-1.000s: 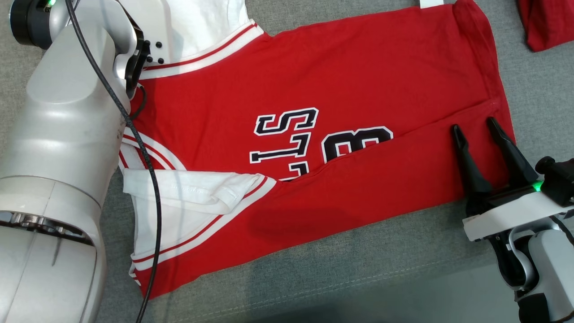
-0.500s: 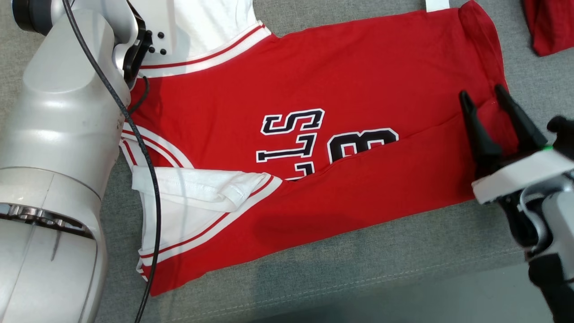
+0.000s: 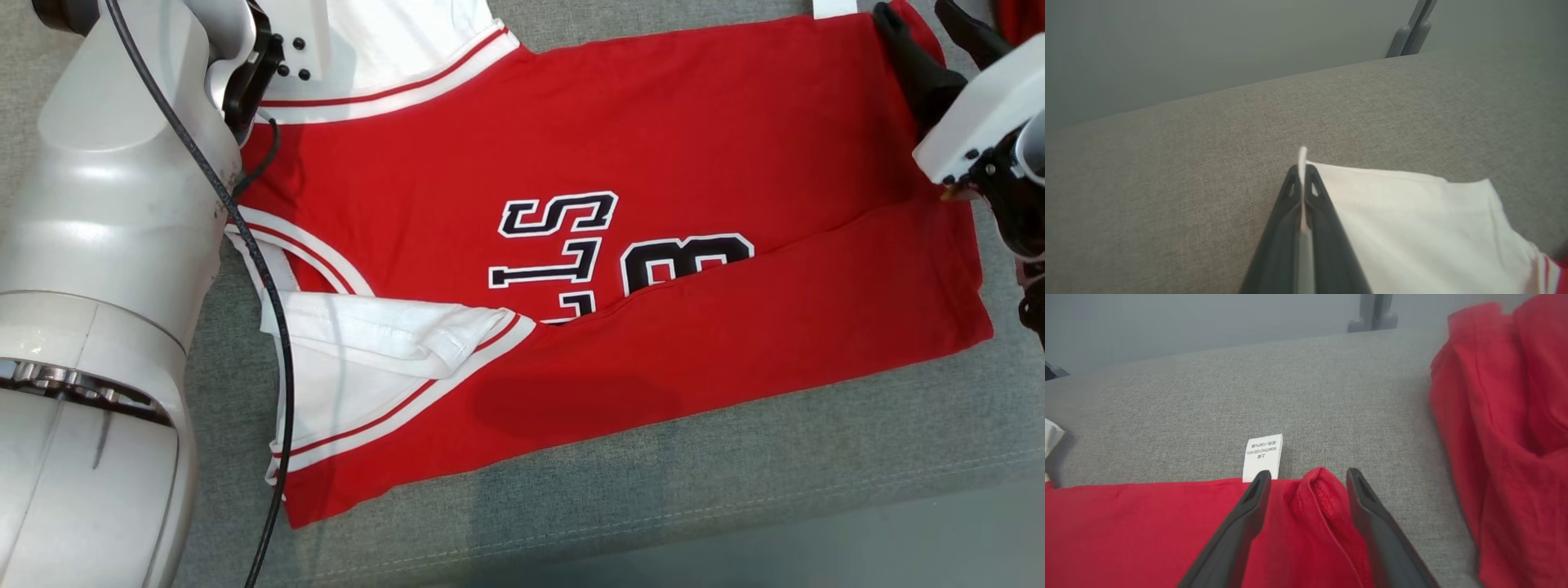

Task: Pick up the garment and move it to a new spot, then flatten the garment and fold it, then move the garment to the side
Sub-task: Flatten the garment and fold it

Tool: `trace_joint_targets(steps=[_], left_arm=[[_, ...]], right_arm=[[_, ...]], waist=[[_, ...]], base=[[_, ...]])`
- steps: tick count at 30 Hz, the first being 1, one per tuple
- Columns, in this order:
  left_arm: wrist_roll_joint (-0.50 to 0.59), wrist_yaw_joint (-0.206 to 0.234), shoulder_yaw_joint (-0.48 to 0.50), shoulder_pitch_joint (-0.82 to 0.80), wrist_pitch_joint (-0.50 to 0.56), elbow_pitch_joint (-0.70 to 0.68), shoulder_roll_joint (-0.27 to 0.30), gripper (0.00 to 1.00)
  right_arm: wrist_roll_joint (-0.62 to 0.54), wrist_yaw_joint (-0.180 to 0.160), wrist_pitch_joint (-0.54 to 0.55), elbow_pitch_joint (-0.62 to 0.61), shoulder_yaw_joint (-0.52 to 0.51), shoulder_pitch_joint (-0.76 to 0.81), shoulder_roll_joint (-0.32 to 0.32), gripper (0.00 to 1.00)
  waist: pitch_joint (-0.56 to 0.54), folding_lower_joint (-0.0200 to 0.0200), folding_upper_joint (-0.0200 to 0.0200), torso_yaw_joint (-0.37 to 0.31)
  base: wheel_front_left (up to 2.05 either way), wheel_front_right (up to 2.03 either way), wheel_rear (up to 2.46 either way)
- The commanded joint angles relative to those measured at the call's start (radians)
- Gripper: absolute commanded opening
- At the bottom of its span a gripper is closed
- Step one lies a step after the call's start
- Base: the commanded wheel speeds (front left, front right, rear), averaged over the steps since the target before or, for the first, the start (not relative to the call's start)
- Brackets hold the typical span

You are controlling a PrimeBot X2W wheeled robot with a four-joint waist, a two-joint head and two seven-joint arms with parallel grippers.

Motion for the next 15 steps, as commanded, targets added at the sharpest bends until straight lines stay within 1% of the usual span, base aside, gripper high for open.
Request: trace_joint_targets(steps=[1,2,3,6,7,8,9,12,15], left_arm=[[-0.002,-0.002,0.003,-0.046,-0.010,-0.018,0.029,0.00],[-0.003,-0.003,0.002,-0.048,-0.010,-0.018,0.028,0.00],[-0.003,-0.003,0.000,-0.049,-0.011,-0.017,0.028,0.00],[-0.005,-0.004,-0.004,-0.055,-0.012,-0.016,0.028,0.00],[-0.005,-0.004,-0.005,-0.057,-0.012,-0.016,0.028,0.00],[-0.005,-0.004,-0.007,-0.059,-0.013,-0.016,0.028,0.00],[-0.005,-0.004,-0.008,-0.061,-0.013,-0.015,0.029,0.00],[-0.005,-0.003,-0.012,-0.066,-0.022,-0.015,0.034,0.00],[-0.005,-0.003,-0.015,-0.070,-0.053,-0.021,0.041,0.00]], right_arm=[[0.011,0.000,0.023,0.002,0.016,-0.006,-0.009,0.79],[0.016,0.000,0.039,0.021,0.023,-0.020,-0.007,0.56],[0.021,0.000,0.056,0.039,0.031,-0.031,-0.004,0.47],[0.019,0.000,0.080,0.082,0.052,-0.061,-0.002,0.42],[0.019,0.000,0.080,0.091,0.057,-0.069,0.000,0.35],[0.021,0.000,0.081,0.099,0.065,-0.075,0.002,0.13],[0.022,0.000,0.079,0.104,0.071,-0.081,0.002,0.00],[0.014,0.000,0.056,0.122,0.081,-0.100,-0.004,0.00],[0.011,0.000,0.015,0.140,0.072,-0.123,-0.009,0.00]], waist=[[0.001,0.0000,0.0000,0.003],[0.002,0.0000,0.0000,0.005],[0.003,0.0000,0.0000,0.007],[0.007,0.0000,0.0000,0.009],[0.009,0.0000,0.0000,0.010],[0.010,0.0000,0.0000,0.011],[0.012,0.0000,0.0000,0.011],[0.016,0.0000,0.0000,0.013],[0.018,0.0000,0.0000,0.015]], base=[[0.00,0.00,0.00],[0.00,0.00,0.00],[0.00,0.00,0.00],[0.00,0.00,0.00],[0.00,0.00,0.00],[0.00,0.00,0.00],[0.00,0.00,0.00],[0.00,0.00,0.00],[0.00,0.00,0.00]])
